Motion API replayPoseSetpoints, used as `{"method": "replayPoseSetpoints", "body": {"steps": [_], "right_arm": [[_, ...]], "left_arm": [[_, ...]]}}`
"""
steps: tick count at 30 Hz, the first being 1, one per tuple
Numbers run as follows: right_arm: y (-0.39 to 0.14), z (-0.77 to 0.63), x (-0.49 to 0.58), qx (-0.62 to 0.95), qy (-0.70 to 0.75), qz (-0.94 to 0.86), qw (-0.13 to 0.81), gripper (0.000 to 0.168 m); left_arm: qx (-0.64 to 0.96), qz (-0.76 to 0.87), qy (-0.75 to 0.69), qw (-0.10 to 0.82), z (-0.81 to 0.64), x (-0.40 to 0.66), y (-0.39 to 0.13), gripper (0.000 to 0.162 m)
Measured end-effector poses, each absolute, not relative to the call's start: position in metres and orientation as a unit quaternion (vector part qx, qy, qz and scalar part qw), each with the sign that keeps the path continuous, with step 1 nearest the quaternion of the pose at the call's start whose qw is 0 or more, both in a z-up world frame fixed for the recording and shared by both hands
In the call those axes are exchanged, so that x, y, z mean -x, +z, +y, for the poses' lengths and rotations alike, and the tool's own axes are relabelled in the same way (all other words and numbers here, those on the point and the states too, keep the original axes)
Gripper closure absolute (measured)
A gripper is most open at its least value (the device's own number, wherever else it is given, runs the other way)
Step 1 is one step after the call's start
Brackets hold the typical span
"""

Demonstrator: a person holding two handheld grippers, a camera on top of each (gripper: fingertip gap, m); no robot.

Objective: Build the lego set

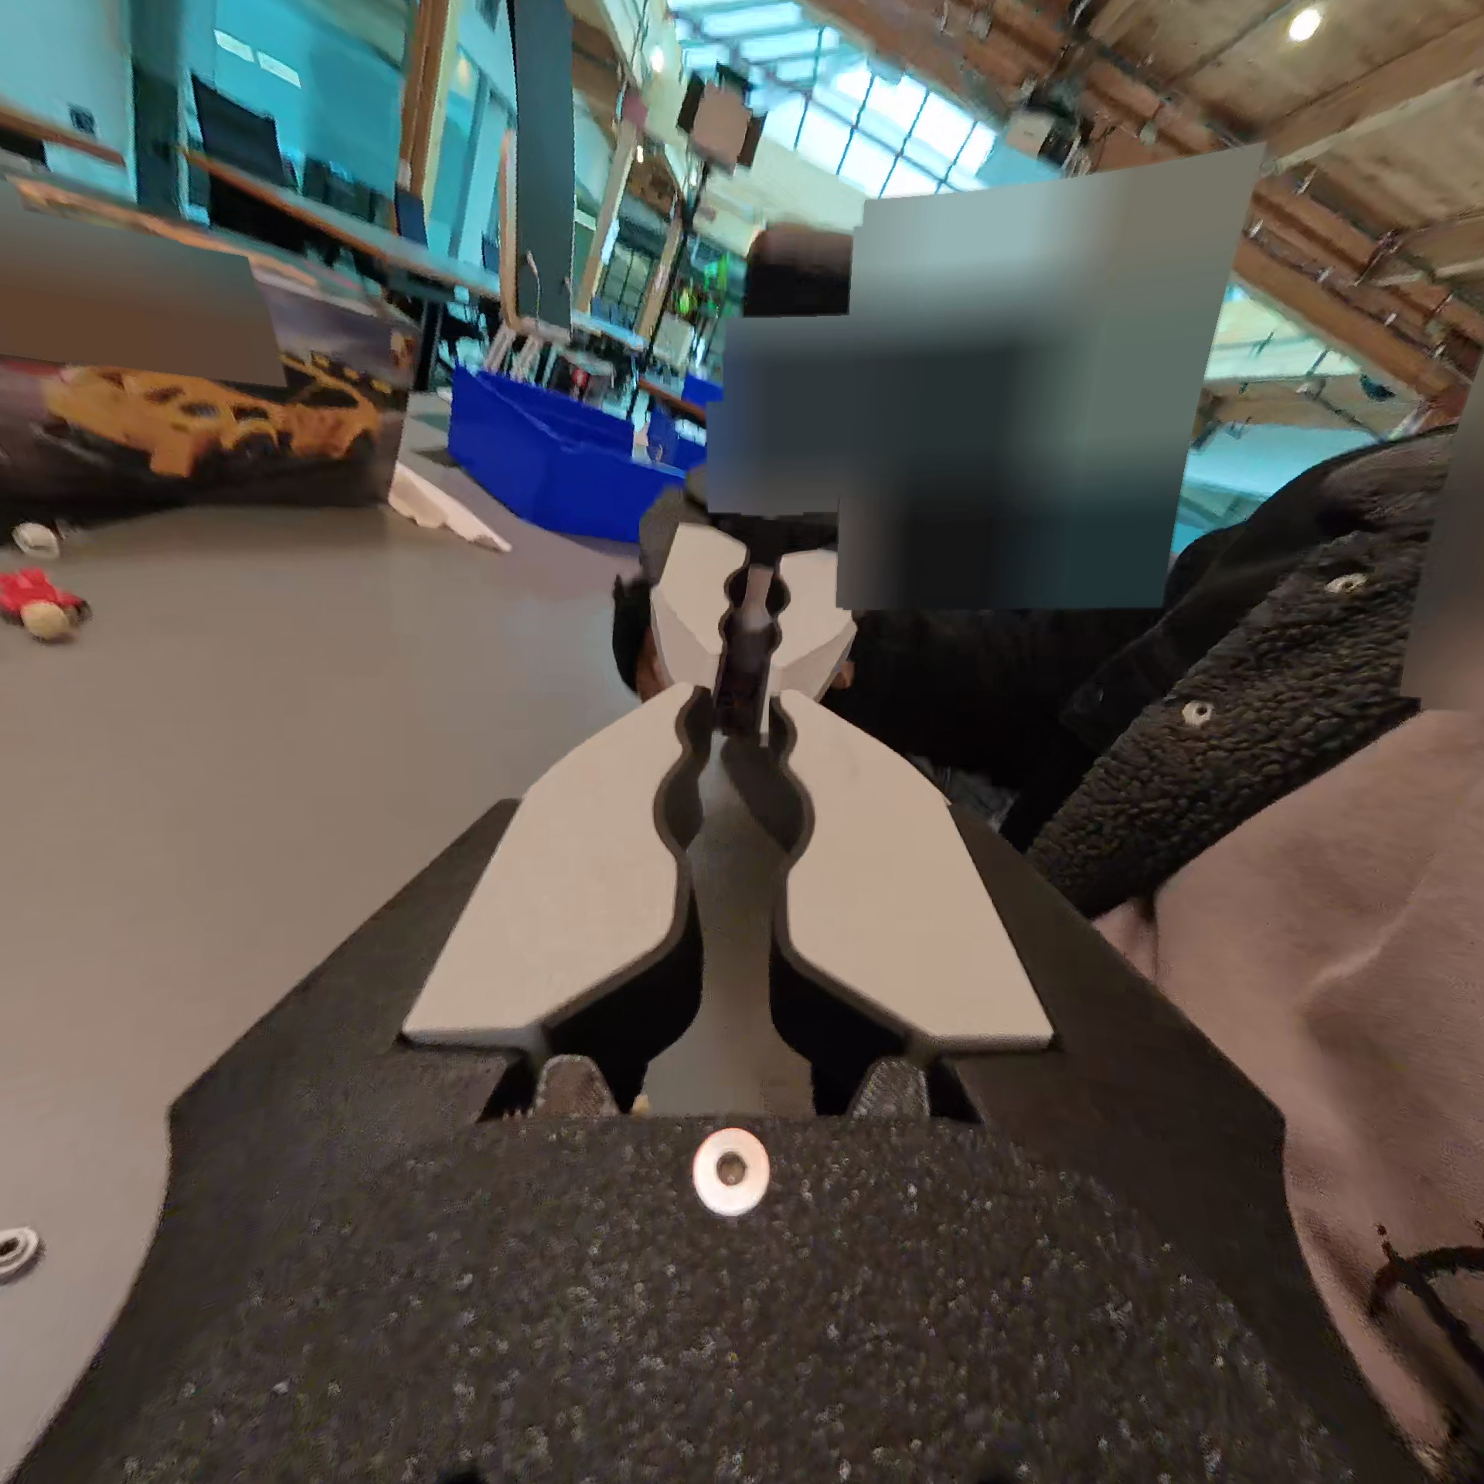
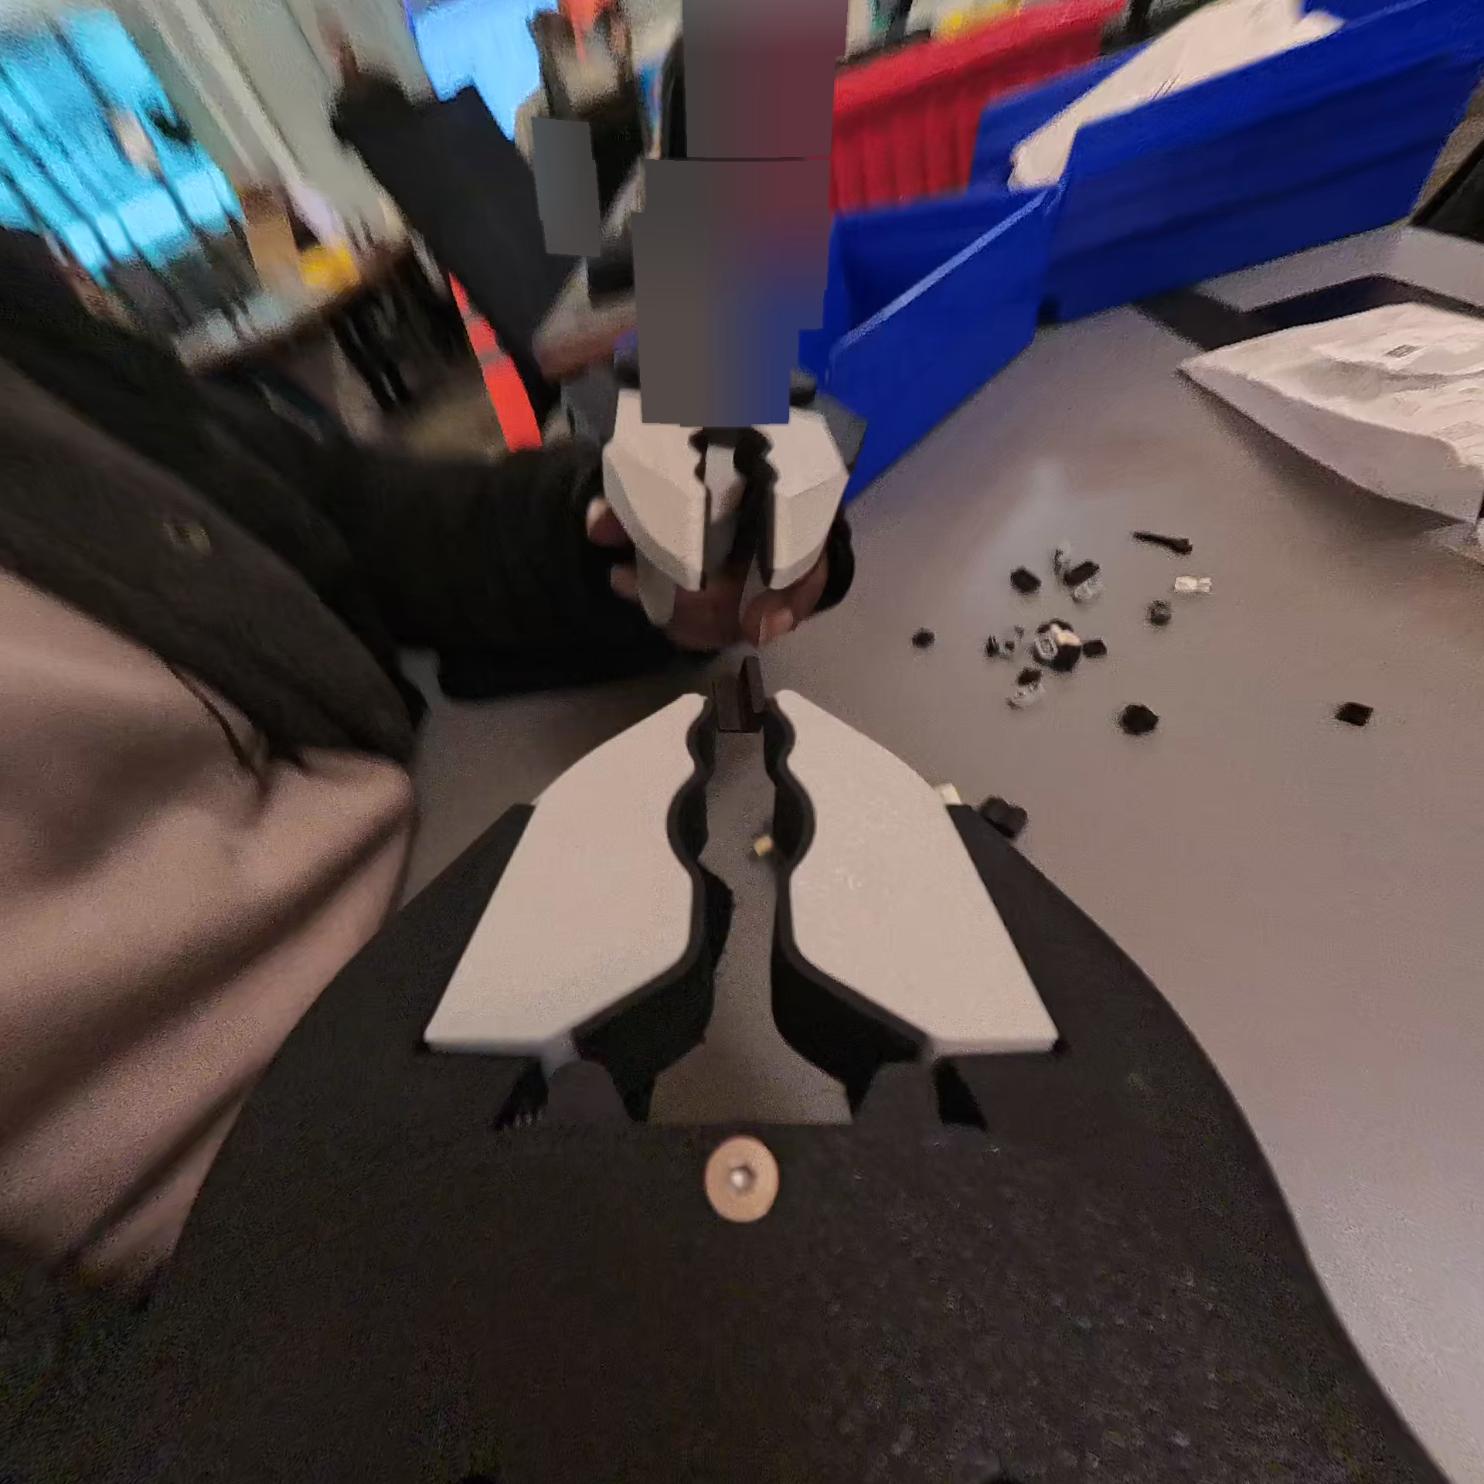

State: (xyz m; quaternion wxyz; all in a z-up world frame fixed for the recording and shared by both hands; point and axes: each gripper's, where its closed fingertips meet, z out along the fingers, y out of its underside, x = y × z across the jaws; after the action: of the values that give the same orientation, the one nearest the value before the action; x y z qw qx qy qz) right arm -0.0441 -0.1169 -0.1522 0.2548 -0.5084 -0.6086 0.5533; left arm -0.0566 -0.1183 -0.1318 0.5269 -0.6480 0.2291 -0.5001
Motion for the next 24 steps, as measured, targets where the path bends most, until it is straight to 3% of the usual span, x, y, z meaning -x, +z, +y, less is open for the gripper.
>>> {"method": "replayPoseSetpoints", "body": {"steps": [6, 12, 18, 21, 24], "right_arm": [[-0.175, -0.13, 0.03, 0.448, 0.443, -0.752, 0.196, 0.158], [-0.186, -0.131, 0.028, 0.432, 0.391, -0.796, 0.165, 0.158], [-0.167, -0.096, 0.044, 0.524, 0.452, -0.657, 0.298, 0.145], [-0.161, -0.08, 0.047, 0.544, 0.394, -0.608, 0.423, 0.142], [-0.159, -0.073, 0.05, 0.553, 0.326, -0.593, 0.487, 0.141]], "left_arm": [[0.711, 0.282, -0.478, 0.432, -0.125, 0.029, -0.17, 0.149], [0.735, 0.303, -0.444, 0.412, -0.128, 0.025, -0.182, 0.159], [0.693, 0.094, -0.528, 0.482, -0.091, 0.049, -0.156, 0.159], [0.672, -0.008, -0.565, 0.479, -0.077, 0.057, -0.153, 0.159], [0.658, -0.059, -0.585, 0.471, -0.07, 0.051, -0.152, 0.158]]}}
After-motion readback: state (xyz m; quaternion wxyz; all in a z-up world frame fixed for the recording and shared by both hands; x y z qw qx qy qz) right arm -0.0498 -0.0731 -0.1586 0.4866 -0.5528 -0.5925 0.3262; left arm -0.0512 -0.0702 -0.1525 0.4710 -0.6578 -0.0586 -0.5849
